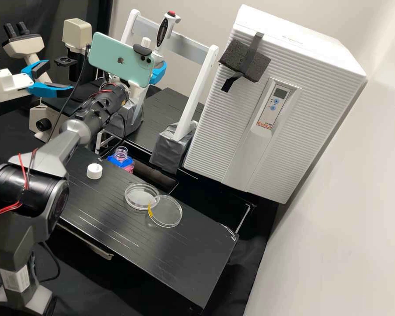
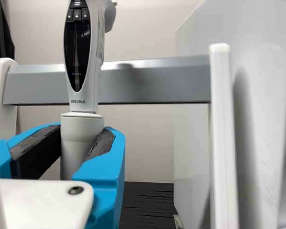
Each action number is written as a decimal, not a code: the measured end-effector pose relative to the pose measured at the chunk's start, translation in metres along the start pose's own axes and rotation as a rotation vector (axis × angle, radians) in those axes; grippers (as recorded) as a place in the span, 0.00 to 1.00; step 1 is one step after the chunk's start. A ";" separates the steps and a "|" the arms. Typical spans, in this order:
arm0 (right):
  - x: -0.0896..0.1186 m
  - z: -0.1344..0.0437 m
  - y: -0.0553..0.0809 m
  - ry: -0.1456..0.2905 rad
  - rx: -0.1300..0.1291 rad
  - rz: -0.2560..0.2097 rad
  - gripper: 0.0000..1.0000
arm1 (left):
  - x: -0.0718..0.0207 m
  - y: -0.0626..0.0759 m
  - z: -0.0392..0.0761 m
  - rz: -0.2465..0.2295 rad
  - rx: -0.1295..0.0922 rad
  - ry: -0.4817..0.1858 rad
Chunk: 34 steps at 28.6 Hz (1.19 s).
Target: Use the pipette
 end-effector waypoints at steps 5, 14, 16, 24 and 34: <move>-0.018 0.008 -0.011 0.004 0.014 -0.005 0.00 | -0.0008 -0.009 0.008 -0.030 -0.003 -0.031; -0.047 0.021 -0.029 0.002 -0.017 0.003 0.00 | -0.0092 -0.047 0.024 -0.162 -0.025 -0.088; -0.051 0.023 -0.029 0.009 -0.020 0.026 0.00 | -0.0127 -0.054 0.026 -0.187 -0.031 -0.095; -0.056 0.025 -0.035 0.022 -0.024 0.072 0.00 | -0.0257 -0.069 0.029 -0.245 -0.019 -0.104; -0.056 0.037 -0.051 -0.009 -0.039 0.035 0.00 | -0.0352 -0.082 0.031 -0.276 -0.029 -0.124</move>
